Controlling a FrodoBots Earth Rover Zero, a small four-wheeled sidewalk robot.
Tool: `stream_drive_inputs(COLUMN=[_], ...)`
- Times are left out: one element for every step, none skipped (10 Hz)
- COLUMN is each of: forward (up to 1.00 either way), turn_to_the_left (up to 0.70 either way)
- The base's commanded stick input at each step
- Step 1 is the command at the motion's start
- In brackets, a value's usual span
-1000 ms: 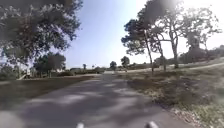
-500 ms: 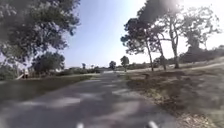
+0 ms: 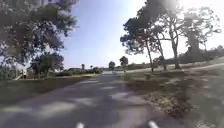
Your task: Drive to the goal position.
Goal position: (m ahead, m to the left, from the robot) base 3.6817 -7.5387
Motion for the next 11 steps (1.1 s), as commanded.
stream_drive_inputs(forward=[0.70, 0.70, 0.70, 0.70, 0.70, 0.70, 0.70, 0.70, 0.70, 0.70, 0.70], turn_to_the_left=[0.34, 0.06, 0.02, 0.02, 0.02, 0.02, 0.02, 0.02, 0.02, 0.02, 0.02])
